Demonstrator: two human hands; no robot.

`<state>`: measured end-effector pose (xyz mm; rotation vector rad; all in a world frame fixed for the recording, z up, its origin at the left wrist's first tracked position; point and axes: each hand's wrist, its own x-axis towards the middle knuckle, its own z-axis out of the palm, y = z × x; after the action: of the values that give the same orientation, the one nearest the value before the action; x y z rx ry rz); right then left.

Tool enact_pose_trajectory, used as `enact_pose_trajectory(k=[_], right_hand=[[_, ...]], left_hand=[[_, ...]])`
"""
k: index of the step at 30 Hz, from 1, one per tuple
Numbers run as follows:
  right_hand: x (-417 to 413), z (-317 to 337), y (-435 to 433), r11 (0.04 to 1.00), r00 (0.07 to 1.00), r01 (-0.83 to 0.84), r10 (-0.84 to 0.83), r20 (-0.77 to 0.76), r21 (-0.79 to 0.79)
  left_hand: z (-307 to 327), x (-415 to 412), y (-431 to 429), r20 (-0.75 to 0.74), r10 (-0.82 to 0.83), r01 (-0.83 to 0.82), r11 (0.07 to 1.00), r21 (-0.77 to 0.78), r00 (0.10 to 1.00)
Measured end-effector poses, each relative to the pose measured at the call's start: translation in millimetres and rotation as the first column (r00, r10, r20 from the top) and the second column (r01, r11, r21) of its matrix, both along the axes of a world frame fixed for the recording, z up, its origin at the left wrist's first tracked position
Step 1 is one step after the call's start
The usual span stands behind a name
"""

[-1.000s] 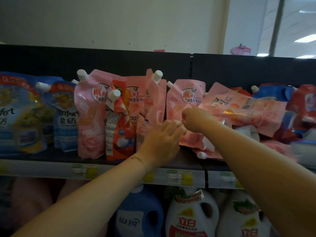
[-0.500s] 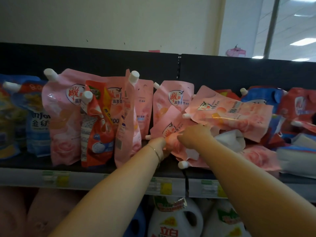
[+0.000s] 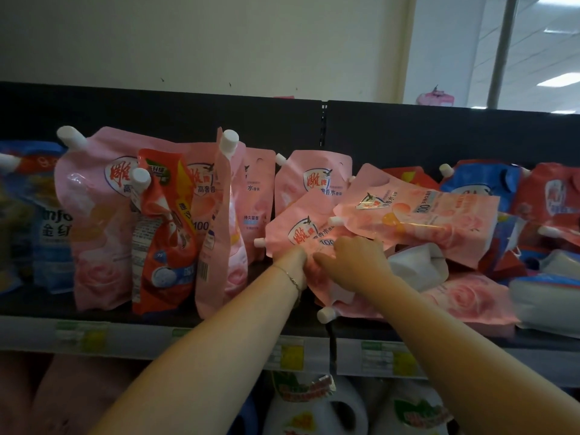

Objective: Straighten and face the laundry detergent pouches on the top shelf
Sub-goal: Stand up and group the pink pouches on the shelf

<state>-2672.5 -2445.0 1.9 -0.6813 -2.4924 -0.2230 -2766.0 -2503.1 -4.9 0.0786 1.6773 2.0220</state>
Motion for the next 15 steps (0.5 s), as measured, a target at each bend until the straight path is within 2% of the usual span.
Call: enact_pose_trajectory(k=[1,3,5,7,9,12,15], right_hand=[[1,-1,-1,1.0,1.0,-0.011,0.011,-0.009,-0.005],[-1,-4,2,0.999,0.999,-0.048,0.048,-0.025,-0.022],[-7,-7,5,0.995,0.997,-0.082,0.082,0.003,-0.063],[-16,-10,2,0.967,0.988,-0.154,0.155,-0.008,-0.203],[-25,-9,-7,0.888,0.952,-0.305,0.3,-0.07,-0.344],[-46,-5,-18,0.843,0.883,-0.455,0.47,-0.018,-0.288],[-67,-8,-20,0.853,0.853,-0.459,0.501,0.144,-0.25]], left_hand=[[3,1,-1,0.036,-0.017,0.014,0.996,0.09,0.999],[8,1,-2,0.033,0.112,-0.117,0.97,0.212,0.993],[15,2,-8,-0.156,0.325,-0.286,0.931,0.227,0.933],[23,4,-19,-0.402,0.397,-0.341,0.917,0.207,0.825],[27,2,-28,-0.579,0.414,-0.329,0.91,0.252,0.703],[28,3,-44,-0.783,0.365,-0.278,0.927,0.253,0.504],[15,-7,-51,-0.828,0.351,-0.355,0.913,0.201,0.436]])
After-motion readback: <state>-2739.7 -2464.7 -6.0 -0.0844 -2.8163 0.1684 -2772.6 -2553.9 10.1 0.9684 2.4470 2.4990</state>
